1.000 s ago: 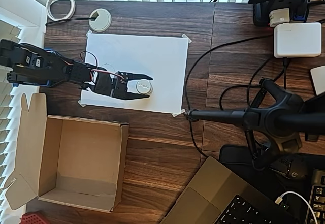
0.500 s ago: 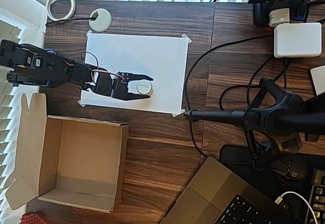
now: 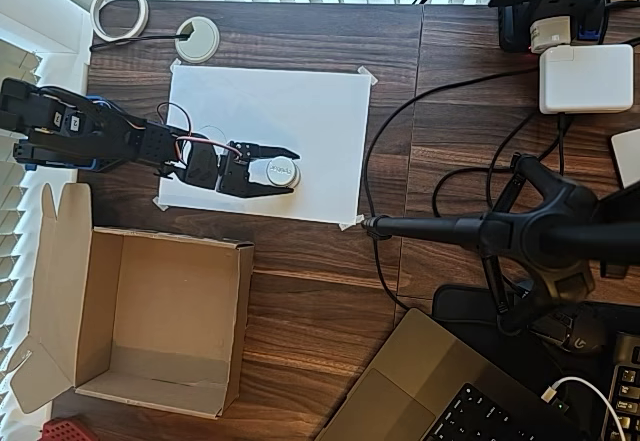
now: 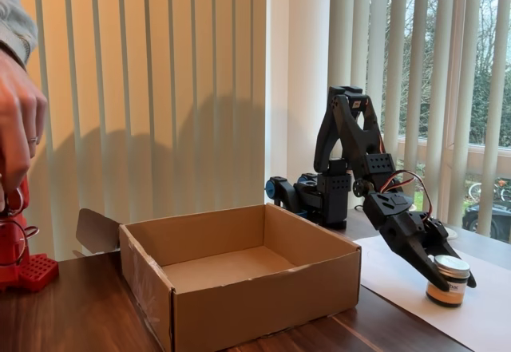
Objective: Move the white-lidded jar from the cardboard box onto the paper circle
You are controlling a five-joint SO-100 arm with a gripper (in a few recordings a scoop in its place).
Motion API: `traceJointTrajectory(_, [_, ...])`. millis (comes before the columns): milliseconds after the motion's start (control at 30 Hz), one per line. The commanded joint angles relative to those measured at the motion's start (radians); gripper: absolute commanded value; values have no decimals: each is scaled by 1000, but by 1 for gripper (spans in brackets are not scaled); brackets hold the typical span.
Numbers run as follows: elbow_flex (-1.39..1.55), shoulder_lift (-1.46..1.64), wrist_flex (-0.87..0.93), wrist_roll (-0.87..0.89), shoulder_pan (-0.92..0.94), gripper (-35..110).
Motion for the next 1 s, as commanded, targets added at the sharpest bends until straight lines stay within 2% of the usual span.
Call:
traceJointTrajectory(0, [6, 95, -31, -12, 20, 30])
traceJointTrajectory(333, [-2, 107, -41, 2, 23, 38])
traceJointTrajectory(567, [18, 158, -80, 21, 12, 38])
traceJointTrajectory(767, [41, 282, -84, 43, 9, 38])
traceJointTrajectory(967, [100, 492, -61, 158, -40, 38])
